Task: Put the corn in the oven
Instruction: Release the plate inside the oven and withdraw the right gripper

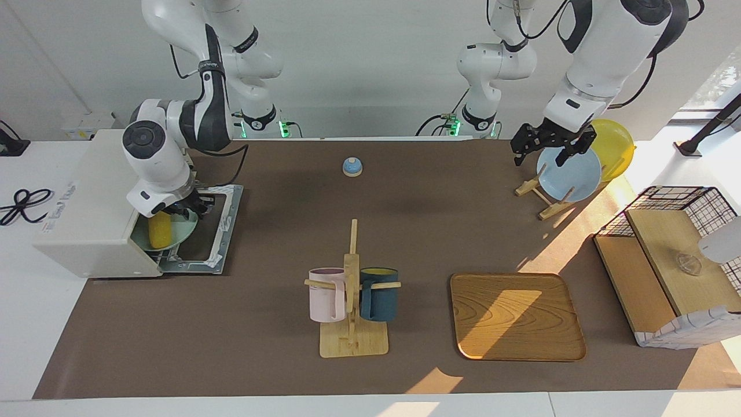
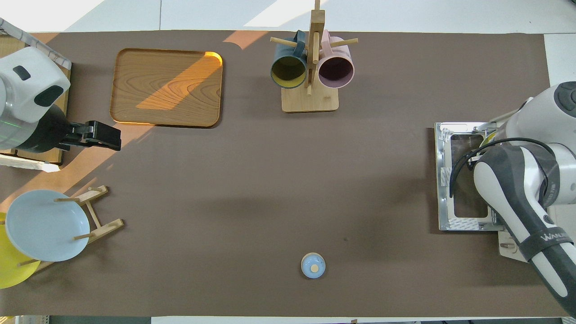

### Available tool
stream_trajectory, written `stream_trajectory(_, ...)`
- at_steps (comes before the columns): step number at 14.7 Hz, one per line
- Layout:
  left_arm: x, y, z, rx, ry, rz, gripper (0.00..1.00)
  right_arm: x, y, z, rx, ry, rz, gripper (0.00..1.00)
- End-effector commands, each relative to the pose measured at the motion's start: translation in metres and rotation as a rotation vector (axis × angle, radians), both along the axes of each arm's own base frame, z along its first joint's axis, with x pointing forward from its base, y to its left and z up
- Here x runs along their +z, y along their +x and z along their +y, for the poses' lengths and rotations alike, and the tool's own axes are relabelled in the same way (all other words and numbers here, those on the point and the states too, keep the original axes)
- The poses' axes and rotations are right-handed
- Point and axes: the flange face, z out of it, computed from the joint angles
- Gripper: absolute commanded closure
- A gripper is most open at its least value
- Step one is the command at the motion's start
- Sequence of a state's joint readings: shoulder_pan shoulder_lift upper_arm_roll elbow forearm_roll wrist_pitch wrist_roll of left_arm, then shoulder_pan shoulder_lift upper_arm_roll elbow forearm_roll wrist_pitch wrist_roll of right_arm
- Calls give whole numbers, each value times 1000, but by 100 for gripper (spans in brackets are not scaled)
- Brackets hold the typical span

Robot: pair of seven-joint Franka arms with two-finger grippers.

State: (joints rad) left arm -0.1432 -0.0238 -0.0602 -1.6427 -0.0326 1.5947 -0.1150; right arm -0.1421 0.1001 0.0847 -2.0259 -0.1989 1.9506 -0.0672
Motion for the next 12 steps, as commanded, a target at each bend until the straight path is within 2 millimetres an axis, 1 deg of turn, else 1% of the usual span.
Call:
stream_trajectory(1, 2, -4, 3, 2, -14, -9, 0, 20, 16, 17, 24, 6, 16, 64)
stream_trajectory(2, 2, -4, 3, 2, -16, -9, 0, 25, 21, 32, 13, 32, 9, 69)
stream_trajectory(3, 2, -4, 3, 2, -16, -9, 0, 24, 23, 44, -36, 65, -7, 84)
stream_trajectory(4, 2, -4, 3, 2, -16, -9, 0, 21, 22, 60, -81, 77, -23, 100)
stream_trajectory(5, 2, -4, 3, 2, -16, -9, 0, 15, 19, 82, -95, 76, -43, 100)
stream_trajectory(6, 2, -4, 3, 2, -16, -9, 0, 6, 13, 99, -97, 73, -56, 100)
stream_trajectory(7, 2, -4, 3, 2, -16, -9, 0, -6, 8, 106, -108, 75, -77, 100)
stream_trajectory(10, 2, -4, 3, 2, -16, -9, 0, -41, -2, 104, -112, 84, -97, 100)
stream_trajectory(12, 2, -4, 3, 2, -16, -9, 0, -50, -6, 101, -118, 83, -88, 100)
